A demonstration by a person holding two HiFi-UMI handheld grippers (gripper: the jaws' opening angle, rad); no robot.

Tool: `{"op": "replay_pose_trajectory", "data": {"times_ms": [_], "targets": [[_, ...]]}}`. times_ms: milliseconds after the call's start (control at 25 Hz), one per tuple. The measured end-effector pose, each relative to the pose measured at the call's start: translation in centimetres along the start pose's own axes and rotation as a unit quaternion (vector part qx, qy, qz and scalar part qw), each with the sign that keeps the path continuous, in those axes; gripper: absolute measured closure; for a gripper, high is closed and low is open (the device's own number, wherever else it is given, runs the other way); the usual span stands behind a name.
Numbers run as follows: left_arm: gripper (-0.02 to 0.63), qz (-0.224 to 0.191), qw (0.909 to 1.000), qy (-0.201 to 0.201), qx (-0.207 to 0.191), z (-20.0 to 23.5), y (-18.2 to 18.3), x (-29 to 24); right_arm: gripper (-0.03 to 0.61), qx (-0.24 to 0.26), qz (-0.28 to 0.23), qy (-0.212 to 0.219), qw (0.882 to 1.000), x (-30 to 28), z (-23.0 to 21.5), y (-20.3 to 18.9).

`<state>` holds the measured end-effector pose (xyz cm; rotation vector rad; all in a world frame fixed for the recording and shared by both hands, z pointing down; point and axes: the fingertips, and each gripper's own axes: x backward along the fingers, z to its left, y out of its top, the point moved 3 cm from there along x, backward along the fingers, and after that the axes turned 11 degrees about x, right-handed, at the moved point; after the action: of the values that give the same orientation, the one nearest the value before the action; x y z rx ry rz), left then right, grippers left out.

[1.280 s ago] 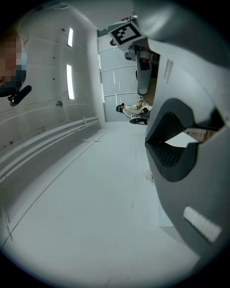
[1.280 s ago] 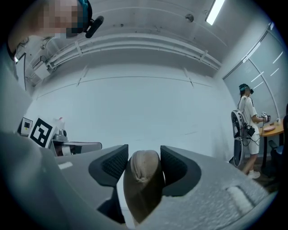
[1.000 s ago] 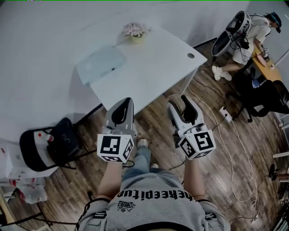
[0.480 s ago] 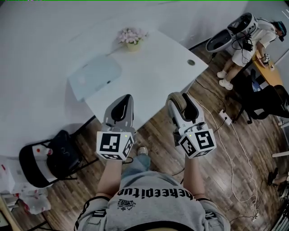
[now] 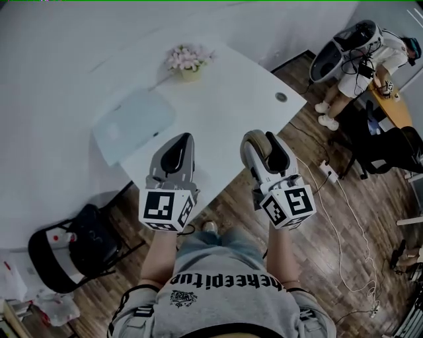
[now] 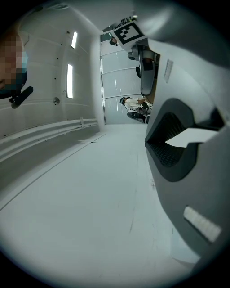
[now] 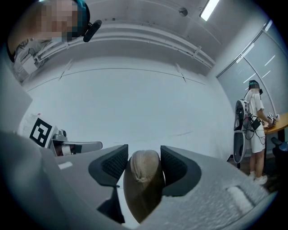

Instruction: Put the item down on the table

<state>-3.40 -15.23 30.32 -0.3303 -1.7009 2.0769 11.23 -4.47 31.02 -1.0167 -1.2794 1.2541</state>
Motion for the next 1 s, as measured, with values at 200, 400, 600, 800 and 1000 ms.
{"op": "replay_pose_trajectory", "data": {"times_ms": [200, 400, 600, 800, 1000], "targets": [[0.601, 0.01, 0.9999, 0.001, 0.008, 1.0, -0.7, -2.2, 0.354, -0.009, 0.017, 0.005, 1.0, -2.1, -1.1, -1.4], [0.601, 0.013, 0.9998, 0.014, 0.012, 2.2, -1.2, -4.7, 0.354, -0.015, 0.03, 0.02, 0.999, -4.9, -2.8, -2.9], [0.601, 0.005, 0.9989, 0.043, 0.015, 3.2, -1.3, -7.2, 0.354, -0.018, 0.037, 0.053, 0.998, -8.3, -4.7, -4.0], [0.601, 0.003, 0.9973, 0.073, 0.01, 3.7, -1.3, -9.5, 0.354, -0.021, 0.047, 0.091, 0.995, -11.7, -6.5, -5.2], [0.601, 0.003, 0.9944, 0.105, 0.008, 4.4, -1.7, -11.0, 0.354, -0.03, 0.056, 0.124, 0.99, -14.9, -7.9, -6.7]]}}
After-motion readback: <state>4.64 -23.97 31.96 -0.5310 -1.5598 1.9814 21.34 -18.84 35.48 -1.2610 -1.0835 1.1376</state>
